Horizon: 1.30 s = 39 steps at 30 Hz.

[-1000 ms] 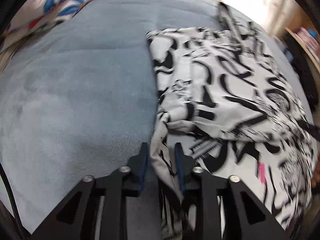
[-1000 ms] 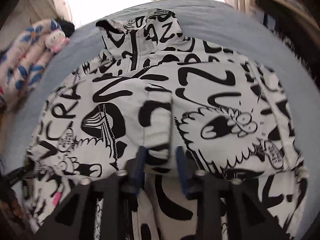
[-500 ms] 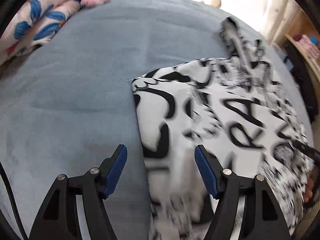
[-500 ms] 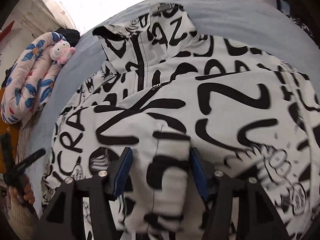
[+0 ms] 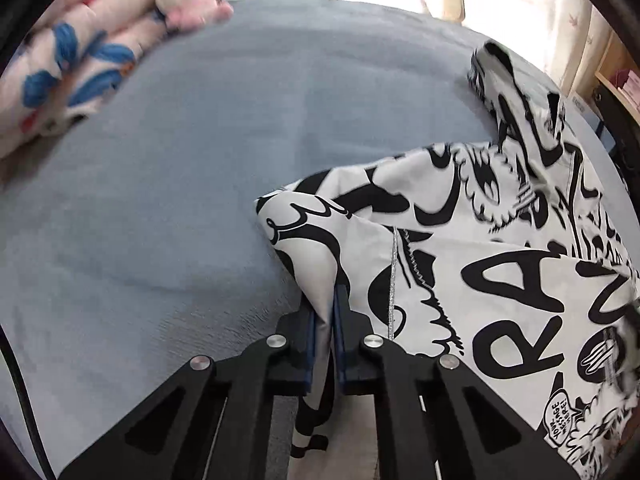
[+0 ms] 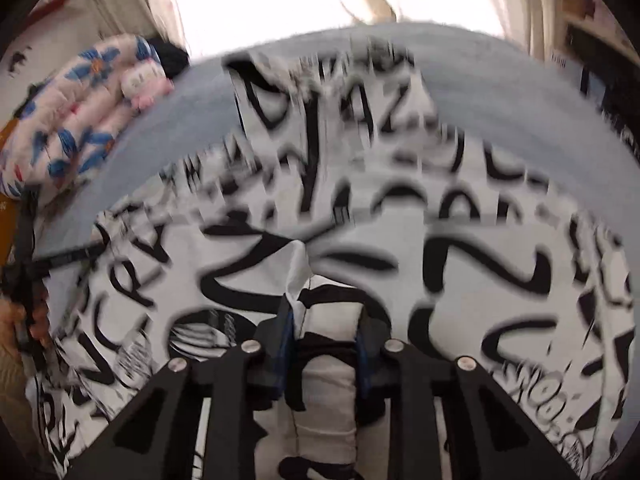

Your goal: Fold large clothes

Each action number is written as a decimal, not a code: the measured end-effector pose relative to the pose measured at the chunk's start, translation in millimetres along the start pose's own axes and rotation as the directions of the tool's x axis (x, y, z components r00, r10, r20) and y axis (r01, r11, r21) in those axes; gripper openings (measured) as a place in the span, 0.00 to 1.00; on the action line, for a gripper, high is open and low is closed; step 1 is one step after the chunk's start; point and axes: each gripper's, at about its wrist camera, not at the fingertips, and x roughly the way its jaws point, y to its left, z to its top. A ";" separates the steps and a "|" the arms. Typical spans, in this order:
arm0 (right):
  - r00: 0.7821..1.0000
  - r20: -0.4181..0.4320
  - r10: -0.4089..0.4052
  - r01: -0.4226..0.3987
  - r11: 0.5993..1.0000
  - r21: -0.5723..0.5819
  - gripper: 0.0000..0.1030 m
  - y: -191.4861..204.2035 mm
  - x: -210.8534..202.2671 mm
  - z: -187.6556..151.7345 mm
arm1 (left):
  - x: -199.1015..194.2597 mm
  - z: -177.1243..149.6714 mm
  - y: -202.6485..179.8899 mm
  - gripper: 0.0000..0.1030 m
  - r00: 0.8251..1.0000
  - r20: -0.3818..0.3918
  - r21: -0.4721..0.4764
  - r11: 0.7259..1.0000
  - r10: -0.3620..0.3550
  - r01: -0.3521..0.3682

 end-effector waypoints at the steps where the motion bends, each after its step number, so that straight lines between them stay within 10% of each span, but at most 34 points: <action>1: 1.000 0.018 -0.009 0.009 1.000 0.006 0.22 -0.4 1.0 2.3 | 0.0 -0.8 0.3 0.06 1.000 0.025 -0.015 1.000 0.009 -0.009; 7: 0.996 -0.086 -0.037 0.040 0.999 0.031 0.24 -14.1 51.2 -9.0 | 18.0 -14.3 -1.9 0.08 0.996 0.068 0.009 0.999 0.051 -0.052; 12: 0.999 -0.040 0.018 -0.010 0.979 0.201 0.38 -42.8 8.2 -6.1 | 0.3 -11.1 14.2 0.15 0.999 0.038 -0.023 0.999 0.037 -0.036; 16: 0.995 0.004 -0.101 0.098 0.977 0.188 0.38 -40.3 -29.1 -13.6 | -44.3 -18.8 8.7 0.16 0.995 0.083 -0.014 0.999 0.052 -0.051; 25: 1.000 0.005 -0.017 0.017 0.998 0.060 0.38 59.4 -35.4 -37.3 | -98.4 -72.9 -67.1 0.25 0.986 0.106 -0.017 0.991 -0.127 0.130; 29: 0.999 -0.028 0.030 -0.032 0.998 -0.055 0.38 108.9 -17.3 -51.0 | -84.7 -101.1 -91.0 0.25 0.991 0.105 0.005 0.996 -0.088 0.088; 33: 0.995 -0.065 -0.081 0.071 0.987 -0.146 0.38 111.6 3.0 -65.1 | -49.0 -114.7 -81.1 0.26 0.999 0.008 0.030 0.999 0.033 -0.033; 39: 0.949 -0.033 -0.313 0.313 0.950 -0.013 0.36 21.9 -15.8 -70.4 | -54.8 -121.2 -39.1 0.22 1.000 0.025 -0.019 1.000 -0.001 0.001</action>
